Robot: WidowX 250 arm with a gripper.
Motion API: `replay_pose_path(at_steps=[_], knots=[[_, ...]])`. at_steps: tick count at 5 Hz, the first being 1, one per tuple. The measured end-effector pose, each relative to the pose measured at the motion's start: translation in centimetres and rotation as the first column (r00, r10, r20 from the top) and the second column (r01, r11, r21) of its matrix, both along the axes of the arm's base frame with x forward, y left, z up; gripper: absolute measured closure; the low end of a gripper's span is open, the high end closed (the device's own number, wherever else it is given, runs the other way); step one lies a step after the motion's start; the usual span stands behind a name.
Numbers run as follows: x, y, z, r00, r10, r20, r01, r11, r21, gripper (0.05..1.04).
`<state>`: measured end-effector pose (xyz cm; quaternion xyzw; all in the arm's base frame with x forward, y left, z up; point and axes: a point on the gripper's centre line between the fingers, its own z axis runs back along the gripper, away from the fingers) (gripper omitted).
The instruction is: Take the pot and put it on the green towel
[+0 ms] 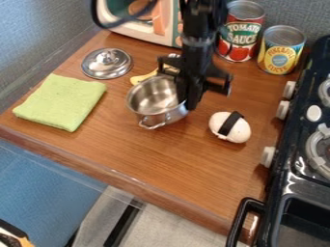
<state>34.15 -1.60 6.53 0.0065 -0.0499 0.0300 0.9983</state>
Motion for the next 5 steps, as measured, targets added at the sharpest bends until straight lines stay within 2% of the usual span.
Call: replay_pose_path(at_steps=[1,2,3,4,5], knots=[[-1.4,2.2,2.1,0.999,-0.029,-0.023,0.029,1.0,-0.007,1.014],[-3.6,5.6,3.5,0.999,-0.03,-0.045,0.032,0.999,0.043,1.014],[-5.7,10.1,3.3,0.997,0.046,-0.067,-0.043,0.998,0.045,1.014],[-7.0,13.4,2.8,0.989,0.138,-0.058,-0.137,0.99,0.032,1.014],[-7.0,16.0,2.1,0.971,0.236,-0.047,-0.234,0.971,0.039,1.014]])
